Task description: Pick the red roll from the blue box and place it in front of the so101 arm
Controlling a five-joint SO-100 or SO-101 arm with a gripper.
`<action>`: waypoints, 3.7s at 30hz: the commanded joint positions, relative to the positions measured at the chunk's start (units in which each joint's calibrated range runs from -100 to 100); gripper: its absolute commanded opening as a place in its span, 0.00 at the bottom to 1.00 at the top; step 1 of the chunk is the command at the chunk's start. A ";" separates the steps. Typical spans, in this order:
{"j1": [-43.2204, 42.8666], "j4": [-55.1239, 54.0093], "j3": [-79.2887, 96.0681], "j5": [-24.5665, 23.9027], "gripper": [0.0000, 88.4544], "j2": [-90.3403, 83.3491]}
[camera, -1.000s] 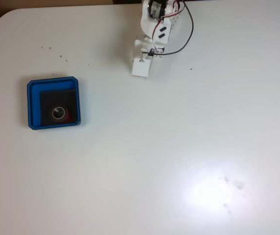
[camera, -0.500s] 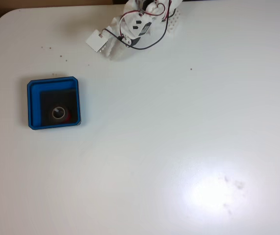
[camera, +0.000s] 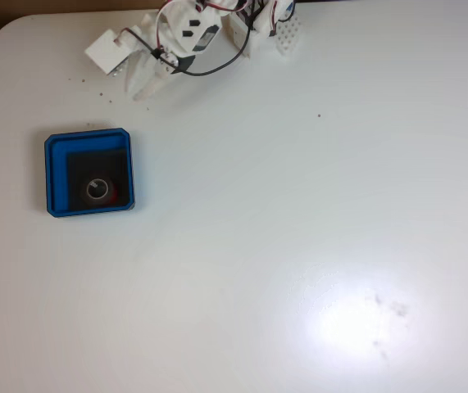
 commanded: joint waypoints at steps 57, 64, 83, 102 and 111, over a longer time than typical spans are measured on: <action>-1.65 12.93 -75.75 -0.39 0.19 75.34; -1.65 7.90 -75.75 -0.39 0.19 77.93; -1.85 5.34 -75.57 0.31 0.19 82.69; -2.04 5.34 -75.66 0.31 0.13 85.20; -2.14 5.34 -75.66 0.31 0.01 84.78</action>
